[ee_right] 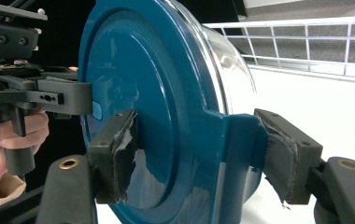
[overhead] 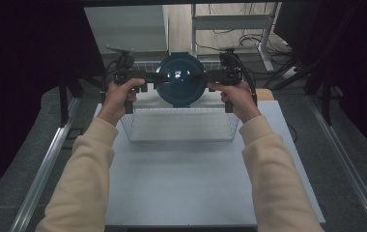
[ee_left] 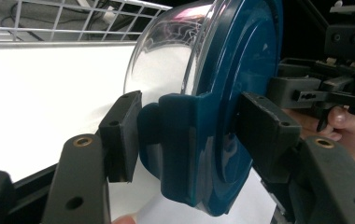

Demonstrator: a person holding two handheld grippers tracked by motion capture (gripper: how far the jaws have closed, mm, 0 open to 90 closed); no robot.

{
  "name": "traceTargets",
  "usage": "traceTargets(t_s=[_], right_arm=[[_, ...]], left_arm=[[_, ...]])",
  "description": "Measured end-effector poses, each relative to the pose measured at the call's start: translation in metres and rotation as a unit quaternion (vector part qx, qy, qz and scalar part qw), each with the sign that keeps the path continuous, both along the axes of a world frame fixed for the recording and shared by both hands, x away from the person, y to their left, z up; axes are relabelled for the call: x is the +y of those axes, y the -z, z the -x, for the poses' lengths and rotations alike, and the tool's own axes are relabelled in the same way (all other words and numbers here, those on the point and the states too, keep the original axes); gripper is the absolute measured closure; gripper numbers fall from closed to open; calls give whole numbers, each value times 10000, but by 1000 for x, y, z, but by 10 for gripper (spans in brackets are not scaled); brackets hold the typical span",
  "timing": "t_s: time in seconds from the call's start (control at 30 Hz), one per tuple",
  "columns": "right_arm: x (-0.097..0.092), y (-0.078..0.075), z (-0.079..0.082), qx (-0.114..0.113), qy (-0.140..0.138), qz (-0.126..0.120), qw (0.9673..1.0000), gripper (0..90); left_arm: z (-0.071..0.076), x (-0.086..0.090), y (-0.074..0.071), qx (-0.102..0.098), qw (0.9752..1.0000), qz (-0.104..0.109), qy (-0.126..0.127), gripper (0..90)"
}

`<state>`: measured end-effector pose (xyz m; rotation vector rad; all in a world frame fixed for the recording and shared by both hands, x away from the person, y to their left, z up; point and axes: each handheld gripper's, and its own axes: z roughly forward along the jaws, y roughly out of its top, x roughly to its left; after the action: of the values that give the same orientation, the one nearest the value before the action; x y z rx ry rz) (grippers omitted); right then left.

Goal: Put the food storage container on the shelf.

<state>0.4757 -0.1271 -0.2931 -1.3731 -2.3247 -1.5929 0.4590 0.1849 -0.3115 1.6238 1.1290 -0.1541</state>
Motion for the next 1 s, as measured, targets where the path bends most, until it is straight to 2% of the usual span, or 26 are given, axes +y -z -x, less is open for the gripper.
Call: traceTargets(t_s=[0.13,0.3,0.37,0.43,0.6,0.7,0.8,0.93,1.0], right_arm=[[0,1,-3,25,36,-32,10000,320],[-1,4,-12,261,166,-207,9993,311],[0,6,-14,361,248,-241,9988,293],[1,9,-18,517,325,-270,9978,266],[-4,17,-28,895,471,-491,9937,261],[-3,20,-30,1009,606,-565,9914,258],[-3,24,-32,1169,756,-665,9880,252],[-3,26,-33,1111,746,-680,9887,246],[-1,25,-32,1049,749,-614,9898,196]], left_arm=[[-4,0,1,68,10000,59,-42,419],[-12,1,5,243,9994,230,-124,422],[-17,1,8,380,9986,343,-147,422],[-21,0,11,489,9976,464,-148,417],[-31,0,21,692,9955,634,-98,394],[-35,1,26,802,9941,722,-114,377],[-37,0,33,753,9936,830,-108,353],[-36,0,34,662,9941,852,-115,351],[-34,-1,35,588,9949,786,-246,326]])
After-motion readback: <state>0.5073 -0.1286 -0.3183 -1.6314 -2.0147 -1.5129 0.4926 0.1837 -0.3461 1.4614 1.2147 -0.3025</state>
